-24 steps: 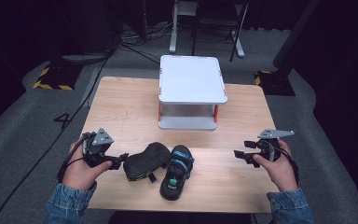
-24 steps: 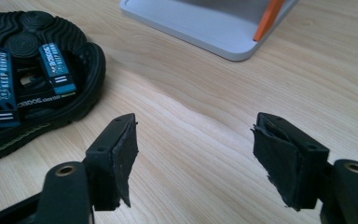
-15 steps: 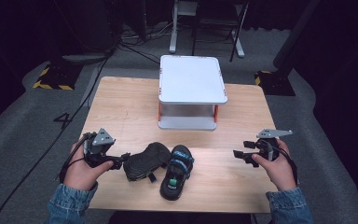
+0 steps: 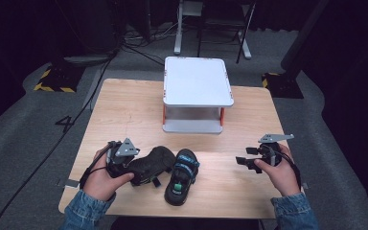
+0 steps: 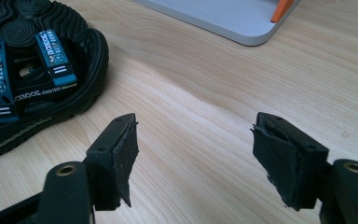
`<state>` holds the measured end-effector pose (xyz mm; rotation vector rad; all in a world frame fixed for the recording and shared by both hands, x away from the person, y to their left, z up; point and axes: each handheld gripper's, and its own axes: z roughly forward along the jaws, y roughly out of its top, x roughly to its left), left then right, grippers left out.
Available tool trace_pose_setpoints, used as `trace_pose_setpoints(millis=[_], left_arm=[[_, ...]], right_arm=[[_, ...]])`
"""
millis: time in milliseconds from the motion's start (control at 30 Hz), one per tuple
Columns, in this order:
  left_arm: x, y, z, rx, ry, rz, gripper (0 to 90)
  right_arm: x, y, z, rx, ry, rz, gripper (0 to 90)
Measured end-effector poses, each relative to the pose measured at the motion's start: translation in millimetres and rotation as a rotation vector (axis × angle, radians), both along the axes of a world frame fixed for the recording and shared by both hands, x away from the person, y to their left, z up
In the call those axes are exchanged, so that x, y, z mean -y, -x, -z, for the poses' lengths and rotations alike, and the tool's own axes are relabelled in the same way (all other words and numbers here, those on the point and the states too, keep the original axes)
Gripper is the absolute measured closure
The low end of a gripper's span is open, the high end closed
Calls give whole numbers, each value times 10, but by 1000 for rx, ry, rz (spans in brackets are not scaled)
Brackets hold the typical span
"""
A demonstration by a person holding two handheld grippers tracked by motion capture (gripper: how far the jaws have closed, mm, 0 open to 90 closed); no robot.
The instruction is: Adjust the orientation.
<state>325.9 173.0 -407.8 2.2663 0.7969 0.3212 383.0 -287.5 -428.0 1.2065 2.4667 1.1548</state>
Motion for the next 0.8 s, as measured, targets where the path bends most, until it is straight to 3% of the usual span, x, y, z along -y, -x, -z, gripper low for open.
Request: trace_pose_setpoints(millis=[300, 367, 533, 633, 800], left_arm=[[191, -2, 117, -21, -46, 53, 247], [220, -10, 147, -6, -58, 61, 231], [182, -49, 174, 1, -46, 54, 293], [178, -59, 195, 17, -61, 45, 328], [173, -65, 199, 18, -69, 46, 330]], right_arm=[[-37, 35, 3, 12, 4, -16, 320], [-40, 39, 12, 9, 5, -15, 320], [-30, 44, 22, 2, 2, -9, 320], [-23, 43, 30, 2, 0, -8, 320], [-23, 47, 37, 0, 2, -6, 320]])
